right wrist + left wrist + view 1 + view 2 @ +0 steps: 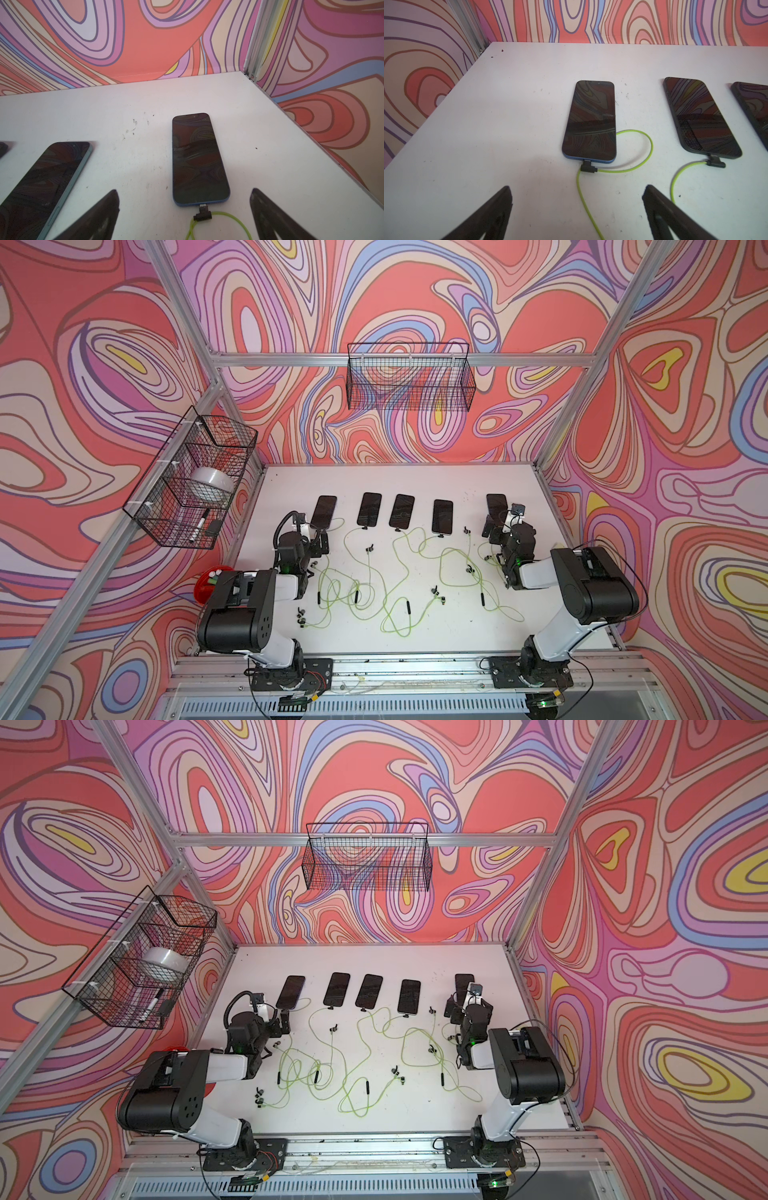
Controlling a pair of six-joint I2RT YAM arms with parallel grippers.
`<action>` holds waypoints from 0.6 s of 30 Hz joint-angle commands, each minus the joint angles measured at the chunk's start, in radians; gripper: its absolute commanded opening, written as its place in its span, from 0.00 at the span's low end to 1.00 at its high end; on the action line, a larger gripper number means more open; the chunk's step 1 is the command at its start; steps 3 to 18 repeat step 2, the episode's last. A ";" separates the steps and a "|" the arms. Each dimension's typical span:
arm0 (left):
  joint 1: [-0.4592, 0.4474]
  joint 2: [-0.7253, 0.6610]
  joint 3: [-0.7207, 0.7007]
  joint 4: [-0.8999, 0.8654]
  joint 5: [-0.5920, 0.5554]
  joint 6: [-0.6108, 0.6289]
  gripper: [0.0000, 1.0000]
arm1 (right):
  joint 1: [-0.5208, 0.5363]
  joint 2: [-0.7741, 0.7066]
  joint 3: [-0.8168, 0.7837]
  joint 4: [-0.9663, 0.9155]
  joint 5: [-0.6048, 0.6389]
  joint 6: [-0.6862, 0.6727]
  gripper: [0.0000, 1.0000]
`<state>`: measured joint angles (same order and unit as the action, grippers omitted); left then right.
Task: Plug wired earphones into phones
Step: Reset both arms
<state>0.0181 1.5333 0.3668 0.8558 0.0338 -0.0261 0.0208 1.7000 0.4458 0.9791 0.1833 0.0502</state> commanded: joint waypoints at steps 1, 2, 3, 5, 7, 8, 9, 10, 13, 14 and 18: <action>-0.007 0.006 0.019 0.009 0.006 0.008 1.00 | -0.002 0.013 0.013 0.002 0.005 0.002 0.98; -0.006 0.005 0.018 0.012 0.005 0.009 1.00 | -0.002 0.013 0.012 0.002 0.005 0.002 0.98; -0.006 0.005 0.018 0.012 0.005 0.009 1.00 | -0.002 0.013 0.012 0.002 0.005 0.002 0.98; -0.006 0.005 0.018 0.012 0.005 0.009 1.00 | -0.002 0.013 0.012 0.002 0.005 0.002 0.98; -0.006 0.005 0.018 0.012 0.005 0.009 1.00 | -0.002 0.013 0.012 0.002 0.005 0.002 0.98; -0.006 0.005 0.018 0.012 0.005 0.009 1.00 | -0.002 0.013 0.012 0.002 0.005 0.002 0.98; -0.006 0.005 0.018 0.012 0.005 0.009 1.00 | -0.002 0.013 0.012 0.002 0.005 0.002 0.98; -0.006 0.005 0.018 0.012 0.005 0.009 1.00 | -0.002 0.013 0.012 0.002 0.005 0.002 0.98; -0.006 0.005 0.018 0.012 0.005 0.009 1.00 | -0.002 0.013 0.012 0.002 0.005 0.002 0.98; -0.006 0.005 0.018 0.012 0.005 0.009 1.00 | -0.002 0.013 0.012 0.002 0.005 0.002 0.98; -0.006 0.005 0.018 0.012 0.005 0.009 1.00 | -0.002 0.013 0.012 0.002 0.005 0.002 0.98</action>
